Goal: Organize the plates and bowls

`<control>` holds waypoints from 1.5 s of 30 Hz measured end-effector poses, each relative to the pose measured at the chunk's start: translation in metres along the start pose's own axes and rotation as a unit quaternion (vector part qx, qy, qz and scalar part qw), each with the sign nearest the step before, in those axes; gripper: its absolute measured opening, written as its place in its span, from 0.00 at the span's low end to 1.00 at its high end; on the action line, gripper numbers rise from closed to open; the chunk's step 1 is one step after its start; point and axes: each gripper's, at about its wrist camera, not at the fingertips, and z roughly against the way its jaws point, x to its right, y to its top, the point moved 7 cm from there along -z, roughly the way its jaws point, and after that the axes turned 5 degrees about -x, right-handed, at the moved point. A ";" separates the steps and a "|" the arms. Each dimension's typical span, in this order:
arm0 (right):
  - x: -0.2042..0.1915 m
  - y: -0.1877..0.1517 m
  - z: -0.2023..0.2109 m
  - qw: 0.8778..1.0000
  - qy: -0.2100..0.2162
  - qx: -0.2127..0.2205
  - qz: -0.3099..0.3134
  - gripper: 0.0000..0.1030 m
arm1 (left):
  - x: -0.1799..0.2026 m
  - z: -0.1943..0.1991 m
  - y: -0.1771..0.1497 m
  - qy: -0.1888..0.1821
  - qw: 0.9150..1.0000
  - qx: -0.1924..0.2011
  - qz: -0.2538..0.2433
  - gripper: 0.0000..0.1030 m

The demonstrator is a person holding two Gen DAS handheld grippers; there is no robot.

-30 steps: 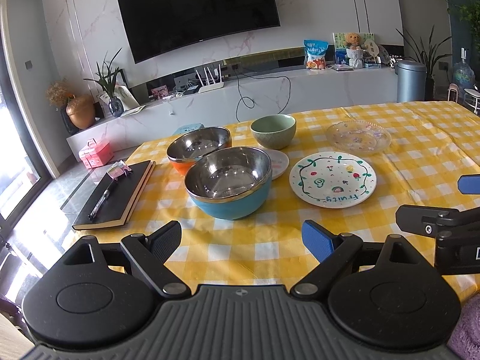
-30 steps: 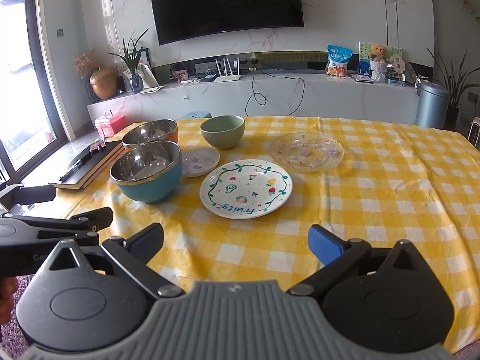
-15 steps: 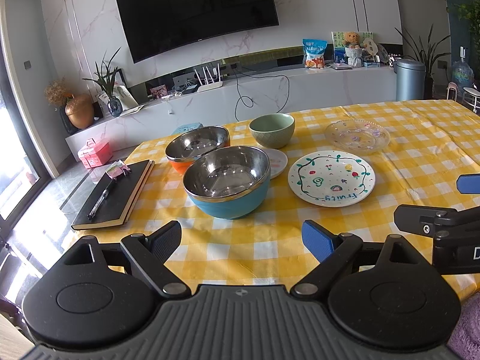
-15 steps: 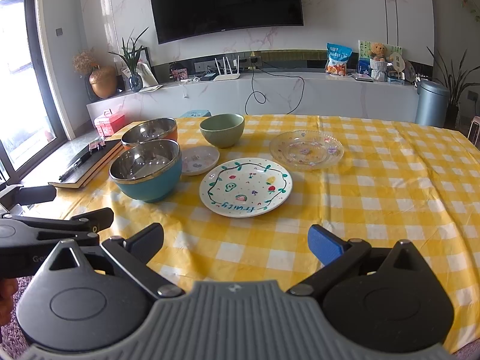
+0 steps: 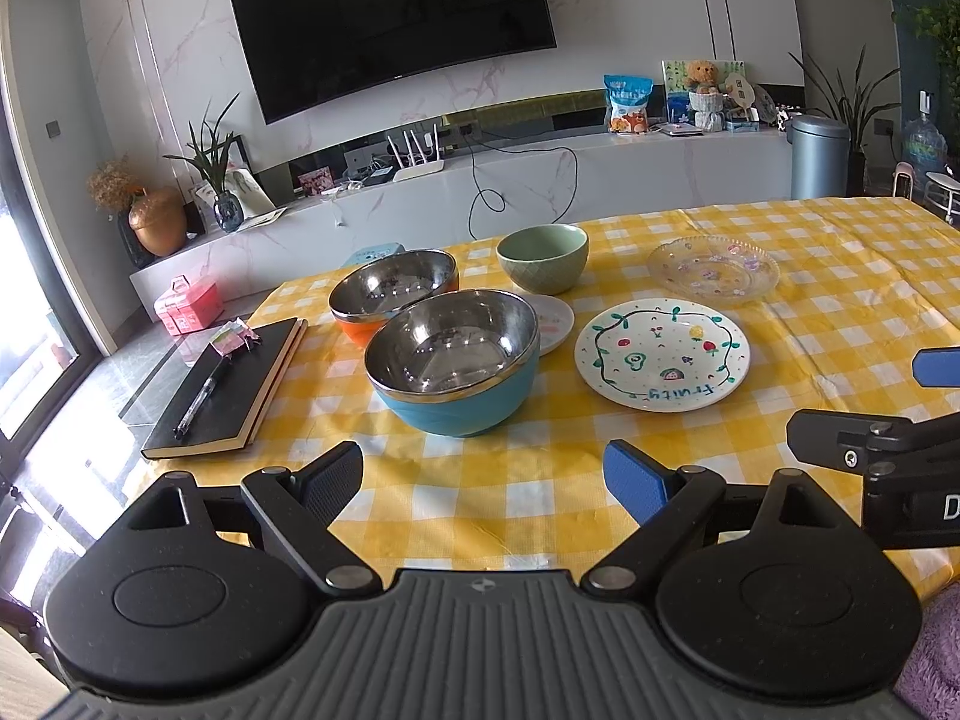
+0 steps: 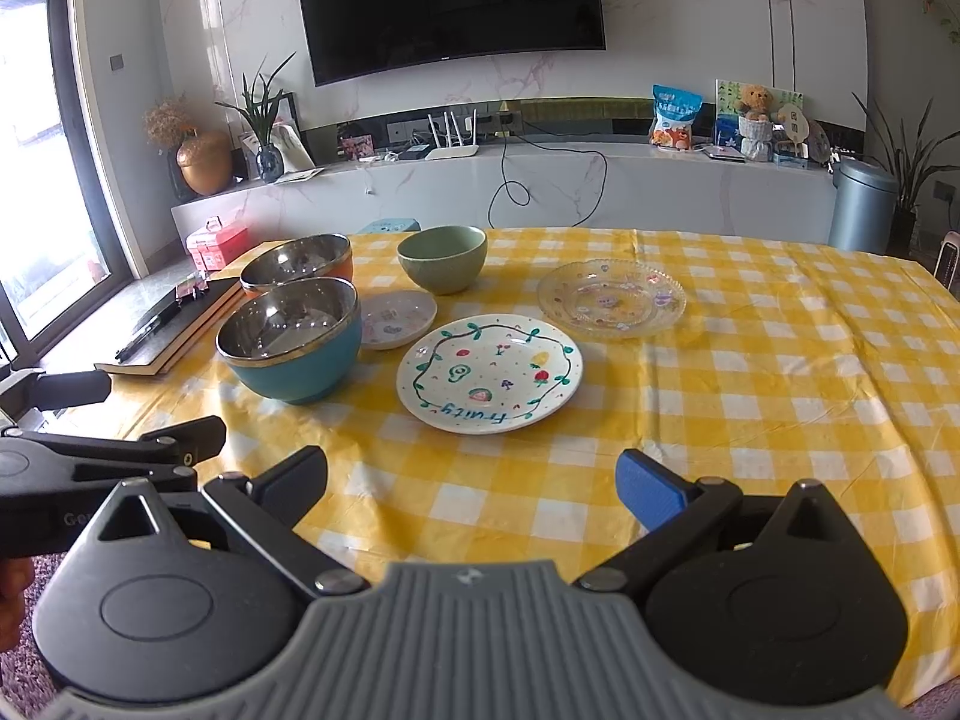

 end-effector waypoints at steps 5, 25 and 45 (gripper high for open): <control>0.001 0.000 -0.002 1.000 -0.002 -0.003 -0.002 0.97 | 0.001 0.000 -0.003 0.000 1.000 -0.002 -0.001 1.00; 0.000 0.002 -0.007 1.000 -0.007 -0.006 -0.002 0.97 | -0.004 -0.001 -0.008 0.001 1.000 -0.007 0.013 1.00; -0.034 0.039 -0.061 0.999 0.019 -0.024 -0.011 0.64 | -0.057 -0.032 0.013 -0.087 0.983 -0.045 0.156 0.71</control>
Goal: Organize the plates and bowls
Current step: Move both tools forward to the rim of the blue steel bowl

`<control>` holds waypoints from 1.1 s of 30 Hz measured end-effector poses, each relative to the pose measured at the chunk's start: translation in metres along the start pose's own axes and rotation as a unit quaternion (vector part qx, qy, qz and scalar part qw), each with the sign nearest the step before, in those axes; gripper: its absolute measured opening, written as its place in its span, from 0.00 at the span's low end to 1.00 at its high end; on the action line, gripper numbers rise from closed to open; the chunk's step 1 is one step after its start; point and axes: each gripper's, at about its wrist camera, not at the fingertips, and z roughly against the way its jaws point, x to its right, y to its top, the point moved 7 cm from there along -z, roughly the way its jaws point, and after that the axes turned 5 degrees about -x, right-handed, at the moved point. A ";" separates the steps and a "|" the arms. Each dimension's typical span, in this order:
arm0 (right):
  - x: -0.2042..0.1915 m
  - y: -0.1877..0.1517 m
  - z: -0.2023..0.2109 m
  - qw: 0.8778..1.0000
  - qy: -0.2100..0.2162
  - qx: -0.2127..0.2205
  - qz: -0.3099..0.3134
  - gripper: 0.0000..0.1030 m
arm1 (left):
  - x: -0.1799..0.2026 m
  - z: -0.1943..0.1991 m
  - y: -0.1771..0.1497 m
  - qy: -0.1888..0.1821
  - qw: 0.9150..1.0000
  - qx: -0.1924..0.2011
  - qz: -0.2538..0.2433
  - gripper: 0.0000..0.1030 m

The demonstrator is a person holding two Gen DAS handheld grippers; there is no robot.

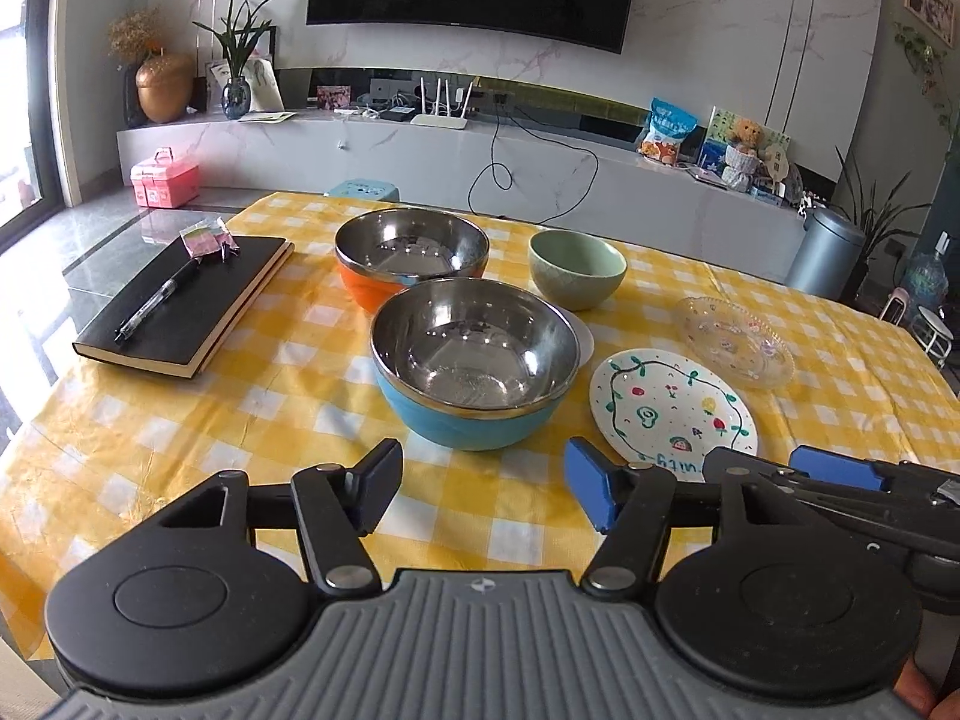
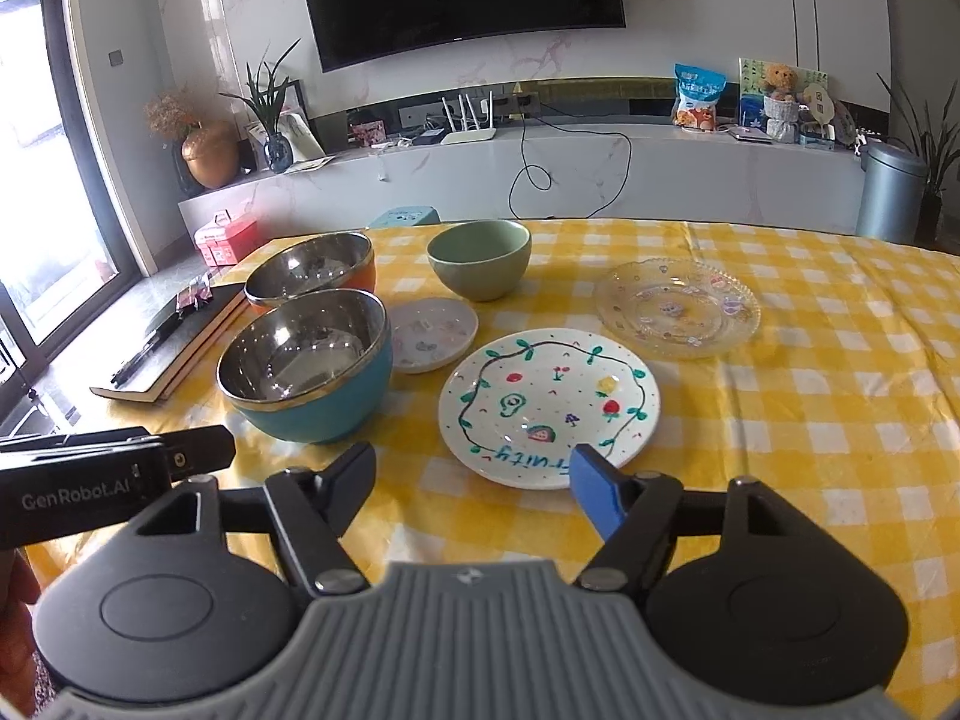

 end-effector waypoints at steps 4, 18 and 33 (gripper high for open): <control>-0.009 0.009 -0.014 1.000 -0.004 -0.003 -0.004 0.59 | -0.012 -0.009 0.012 0.011 1.000 0.006 0.014 0.65; -0.031 0.045 -0.059 1.000 0.010 -0.007 -0.027 0.56 | -0.052 -0.042 0.055 0.039 0.996 0.003 0.075 0.56; -0.038 0.046 -0.103 0.997 0.008 -0.047 -0.060 0.38 | -0.053 -0.088 0.055 0.023 0.992 -0.039 0.113 0.53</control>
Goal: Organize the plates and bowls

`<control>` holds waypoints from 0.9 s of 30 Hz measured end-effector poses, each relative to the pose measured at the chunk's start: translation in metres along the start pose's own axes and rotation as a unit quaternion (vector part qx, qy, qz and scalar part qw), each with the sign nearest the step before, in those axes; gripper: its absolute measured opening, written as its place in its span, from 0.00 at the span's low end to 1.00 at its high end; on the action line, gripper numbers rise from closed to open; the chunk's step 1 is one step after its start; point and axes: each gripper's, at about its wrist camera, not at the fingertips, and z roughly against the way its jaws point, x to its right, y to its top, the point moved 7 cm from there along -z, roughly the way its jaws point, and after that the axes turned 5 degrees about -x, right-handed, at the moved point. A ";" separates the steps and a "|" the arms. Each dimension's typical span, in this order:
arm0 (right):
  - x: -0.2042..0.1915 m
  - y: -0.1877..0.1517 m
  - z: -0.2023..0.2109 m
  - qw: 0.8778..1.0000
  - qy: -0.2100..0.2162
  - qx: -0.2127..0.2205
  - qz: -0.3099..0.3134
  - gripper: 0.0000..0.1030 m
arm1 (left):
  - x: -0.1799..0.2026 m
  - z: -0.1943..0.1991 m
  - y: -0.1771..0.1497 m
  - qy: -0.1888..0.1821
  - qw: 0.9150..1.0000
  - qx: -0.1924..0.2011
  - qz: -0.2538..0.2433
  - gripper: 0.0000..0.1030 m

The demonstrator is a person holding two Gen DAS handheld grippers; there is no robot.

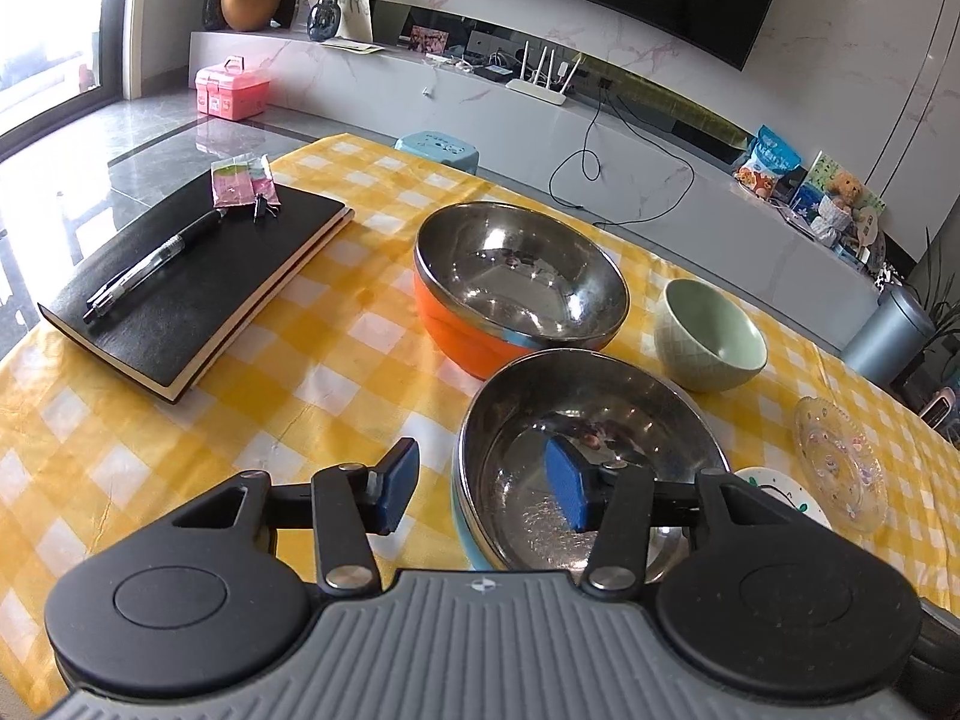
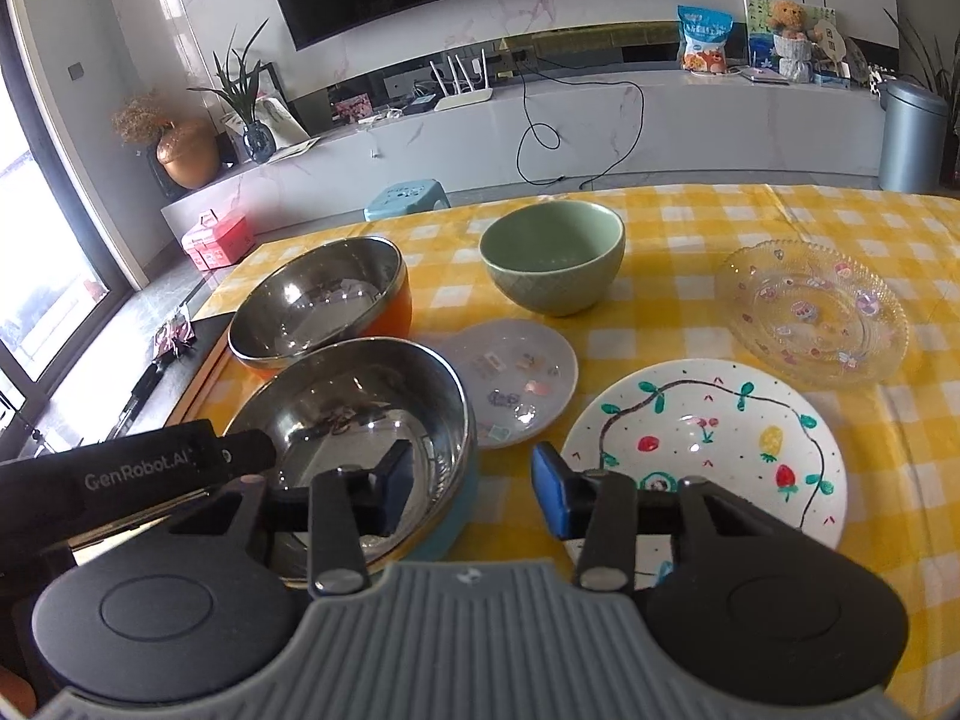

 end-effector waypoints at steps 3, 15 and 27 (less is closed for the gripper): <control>0.001 -0.002 -0.005 1.000 -0.002 -0.006 -0.002 0.33 | 0.002 -0.007 -0.002 0.004 1.000 -0.009 -0.001 0.42; -0.003 -0.003 -0.006 1.000 0.005 -0.015 -0.019 0.11 | 0.003 -0.011 -0.006 0.026 0.999 -0.025 -0.010 0.10; 0.002 -0.019 0.035 1.000 0.014 -0.014 -0.018 0.07 | 0.007 0.032 -0.027 0.026 0.999 -0.017 -0.011 0.08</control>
